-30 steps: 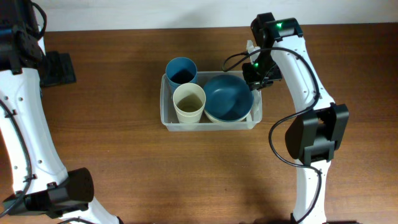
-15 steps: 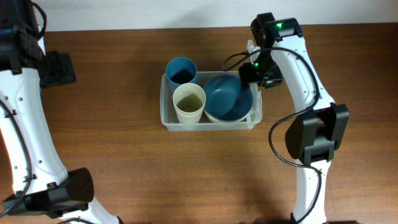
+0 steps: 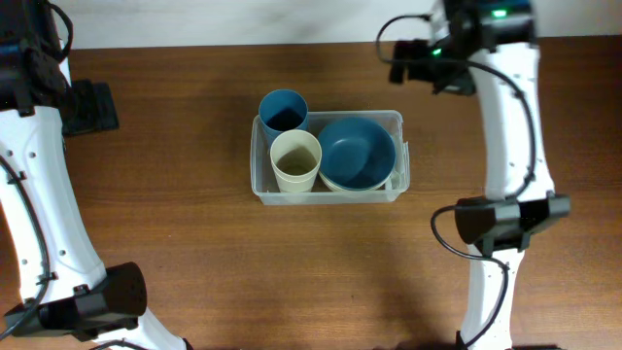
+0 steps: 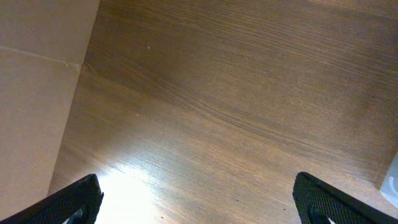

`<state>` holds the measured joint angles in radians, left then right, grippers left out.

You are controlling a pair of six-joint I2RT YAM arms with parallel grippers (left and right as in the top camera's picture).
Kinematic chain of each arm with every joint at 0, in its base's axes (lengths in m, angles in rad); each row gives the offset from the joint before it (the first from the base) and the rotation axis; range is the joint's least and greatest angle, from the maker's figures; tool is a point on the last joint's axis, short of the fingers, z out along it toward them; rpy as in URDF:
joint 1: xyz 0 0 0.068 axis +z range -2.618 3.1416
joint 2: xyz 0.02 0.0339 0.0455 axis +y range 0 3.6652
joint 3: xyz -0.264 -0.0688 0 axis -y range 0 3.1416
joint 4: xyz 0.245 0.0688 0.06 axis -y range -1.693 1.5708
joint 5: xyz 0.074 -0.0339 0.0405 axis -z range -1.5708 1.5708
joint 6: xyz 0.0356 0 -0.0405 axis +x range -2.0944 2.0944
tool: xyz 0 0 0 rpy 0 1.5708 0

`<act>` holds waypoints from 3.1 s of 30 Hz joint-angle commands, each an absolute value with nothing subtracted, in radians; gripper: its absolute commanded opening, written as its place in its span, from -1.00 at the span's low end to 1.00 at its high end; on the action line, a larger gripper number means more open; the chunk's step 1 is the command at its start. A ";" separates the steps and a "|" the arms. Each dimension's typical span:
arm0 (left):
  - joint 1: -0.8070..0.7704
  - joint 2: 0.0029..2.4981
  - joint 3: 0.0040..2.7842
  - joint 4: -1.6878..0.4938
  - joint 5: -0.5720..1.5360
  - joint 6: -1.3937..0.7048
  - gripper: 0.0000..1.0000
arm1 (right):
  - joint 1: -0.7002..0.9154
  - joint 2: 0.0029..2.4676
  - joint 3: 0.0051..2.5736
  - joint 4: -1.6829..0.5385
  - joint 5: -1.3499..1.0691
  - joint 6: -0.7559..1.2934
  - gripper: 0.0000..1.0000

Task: Pack container

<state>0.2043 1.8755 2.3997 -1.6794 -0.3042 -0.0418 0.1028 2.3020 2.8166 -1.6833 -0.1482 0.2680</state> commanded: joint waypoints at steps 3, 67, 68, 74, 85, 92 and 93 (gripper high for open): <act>0.206 1.851 2.416 -1.678 -0.318 -0.040 1.00 | 0.072 2.234 3.023 -1.699 -0.153 0.350 0.98; 0.206 1.851 2.416 -1.678 -0.318 -0.040 1.00 | -0.008 1.636 2.973 -1.691 0.224 0.172 0.98; 0.206 1.851 2.416 -1.678 -0.318 -0.040 0.99 | -0.008 1.617 2.951 -1.684 0.232 0.172 0.98; 0.205 1.851 2.416 -1.678 -0.318 -0.040 1.00 | -0.008 1.417 2.618 -1.539 0.294 0.172 0.98; 0.205 1.851 2.416 -1.678 -0.318 -0.040 1.00 | -0.008 1.010 1.834 -1.177 0.293 0.173 0.98; 0.206 1.851 2.416 -1.678 -0.318 -0.040 1.00 | -0.008 0.699 1.270 -0.724 0.265 0.173 0.98; 0.206 1.851 2.416 -1.678 -0.318 -0.040 1.00 | -0.008 0.657 1.201 -0.670 0.262 0.172 0.98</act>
